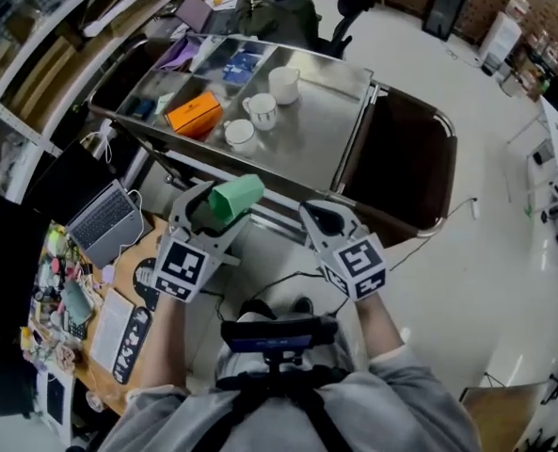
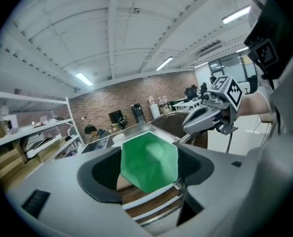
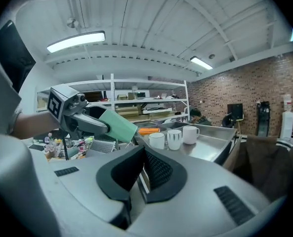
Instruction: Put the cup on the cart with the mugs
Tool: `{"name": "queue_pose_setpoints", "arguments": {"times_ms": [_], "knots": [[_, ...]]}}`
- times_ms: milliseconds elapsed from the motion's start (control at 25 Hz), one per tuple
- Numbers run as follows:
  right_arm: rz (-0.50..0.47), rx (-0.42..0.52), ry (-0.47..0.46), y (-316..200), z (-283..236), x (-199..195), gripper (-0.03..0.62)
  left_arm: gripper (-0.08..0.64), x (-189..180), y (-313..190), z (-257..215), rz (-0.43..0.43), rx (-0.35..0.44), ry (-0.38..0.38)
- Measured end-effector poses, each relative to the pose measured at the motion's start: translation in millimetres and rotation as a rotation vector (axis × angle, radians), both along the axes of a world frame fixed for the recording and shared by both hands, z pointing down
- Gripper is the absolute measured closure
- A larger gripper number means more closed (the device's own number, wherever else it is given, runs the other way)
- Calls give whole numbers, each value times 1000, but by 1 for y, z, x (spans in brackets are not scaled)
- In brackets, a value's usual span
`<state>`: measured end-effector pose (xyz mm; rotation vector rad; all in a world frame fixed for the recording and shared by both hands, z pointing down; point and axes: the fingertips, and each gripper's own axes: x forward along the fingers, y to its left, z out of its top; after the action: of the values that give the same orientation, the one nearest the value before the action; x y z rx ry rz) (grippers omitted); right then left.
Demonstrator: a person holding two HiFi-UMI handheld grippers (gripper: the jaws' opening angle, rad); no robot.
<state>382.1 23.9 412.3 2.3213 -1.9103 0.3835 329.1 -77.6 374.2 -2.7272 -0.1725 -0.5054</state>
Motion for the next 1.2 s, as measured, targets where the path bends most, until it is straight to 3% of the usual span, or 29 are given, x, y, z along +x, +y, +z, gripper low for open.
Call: {"name": "queue_pose_setpoints", "arguments": {"times_ms": [280, 480, 640, 960, 1200], "knots": [[159, 14, 31, 9, -16, 53, 597, 233, 89, 14, -24, 265, 127, -70], [277, -12, 54, 18, -20, 90, 598, 233, 149, 25, -13, 463, 216, -178], [344, -34, 62, 21, -17, 112, 598, 233, 191, 29, 11, 612, 313, -307], [398, -89, 83, 15, -6, 148, 598, 233, 254, 33, 62, 804, 472, -531], [423, -93, 73, 16, 3, 160, 598, 233, 285, 41, 95, 915, 595, -635]]}}
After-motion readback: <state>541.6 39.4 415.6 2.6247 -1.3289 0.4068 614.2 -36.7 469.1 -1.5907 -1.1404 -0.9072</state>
